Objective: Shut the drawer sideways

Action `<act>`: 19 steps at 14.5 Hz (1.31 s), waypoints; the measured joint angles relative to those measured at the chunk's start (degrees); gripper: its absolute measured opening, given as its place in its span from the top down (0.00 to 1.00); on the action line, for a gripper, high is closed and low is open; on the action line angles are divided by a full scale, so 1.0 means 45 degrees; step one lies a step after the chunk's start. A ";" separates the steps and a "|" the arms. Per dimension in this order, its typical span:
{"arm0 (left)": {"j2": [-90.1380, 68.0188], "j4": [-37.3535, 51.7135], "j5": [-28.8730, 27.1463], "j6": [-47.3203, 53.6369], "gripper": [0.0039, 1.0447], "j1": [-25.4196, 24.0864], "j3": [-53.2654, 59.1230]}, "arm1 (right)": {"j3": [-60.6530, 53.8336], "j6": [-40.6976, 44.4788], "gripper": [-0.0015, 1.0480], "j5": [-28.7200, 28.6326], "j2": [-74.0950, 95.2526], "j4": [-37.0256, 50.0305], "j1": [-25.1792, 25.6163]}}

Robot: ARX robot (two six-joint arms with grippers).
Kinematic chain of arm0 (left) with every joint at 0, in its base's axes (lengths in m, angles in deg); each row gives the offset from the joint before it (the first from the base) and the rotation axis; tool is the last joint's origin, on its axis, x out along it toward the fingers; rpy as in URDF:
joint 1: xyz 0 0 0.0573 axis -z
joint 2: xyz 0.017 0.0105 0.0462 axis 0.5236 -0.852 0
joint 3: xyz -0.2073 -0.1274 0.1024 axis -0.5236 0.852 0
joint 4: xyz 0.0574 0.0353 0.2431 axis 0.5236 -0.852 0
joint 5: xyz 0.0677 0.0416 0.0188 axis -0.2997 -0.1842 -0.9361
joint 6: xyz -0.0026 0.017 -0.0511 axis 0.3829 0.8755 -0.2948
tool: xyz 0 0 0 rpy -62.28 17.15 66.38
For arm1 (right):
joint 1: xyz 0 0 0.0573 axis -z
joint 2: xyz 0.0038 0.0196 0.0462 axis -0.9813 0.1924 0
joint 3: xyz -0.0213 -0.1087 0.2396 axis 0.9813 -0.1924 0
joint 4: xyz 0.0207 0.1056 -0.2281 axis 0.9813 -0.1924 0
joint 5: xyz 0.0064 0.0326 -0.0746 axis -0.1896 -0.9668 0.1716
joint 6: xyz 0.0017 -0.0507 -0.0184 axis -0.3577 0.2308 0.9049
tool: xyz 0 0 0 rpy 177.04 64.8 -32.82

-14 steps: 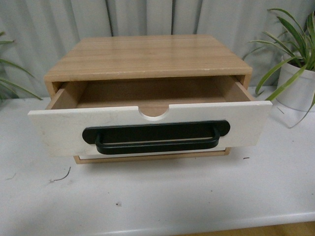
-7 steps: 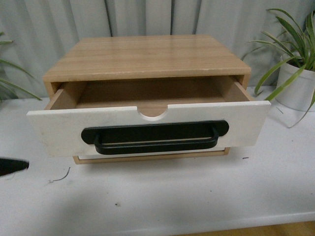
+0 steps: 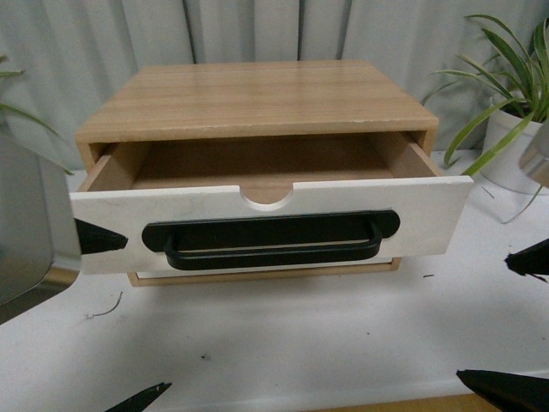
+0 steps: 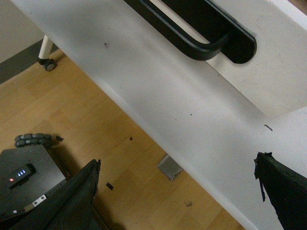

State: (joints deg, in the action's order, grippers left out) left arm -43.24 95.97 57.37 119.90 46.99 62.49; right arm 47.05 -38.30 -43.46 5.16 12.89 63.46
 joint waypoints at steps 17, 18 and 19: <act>-0.7844 0.2540 -0.1919 0.0772 0.06 -0.0631 -0.5615 | 0.6164 -0.0403 0.06 0.2409 0.8077 0.3322 -0.0491; -0.7825 0.2579 -0.1870 0.0709 0.06 -0.0622 -0.5610 | 0.6149 -0.0534 0.06 0.2395 0.8068 0.3337 -0.0500; -0.7703 0.2637 -0.1812 0.0544 0.06 -0.0617 -0.5527 | 0.6018 -0.0534 0.06 0.2365 0.7941 0.3390 -0.0500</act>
State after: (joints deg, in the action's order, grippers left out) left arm -77.90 107.84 49.22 122.35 44.22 37.62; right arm 74.13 -40.70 -32.81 40.90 28.15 61.21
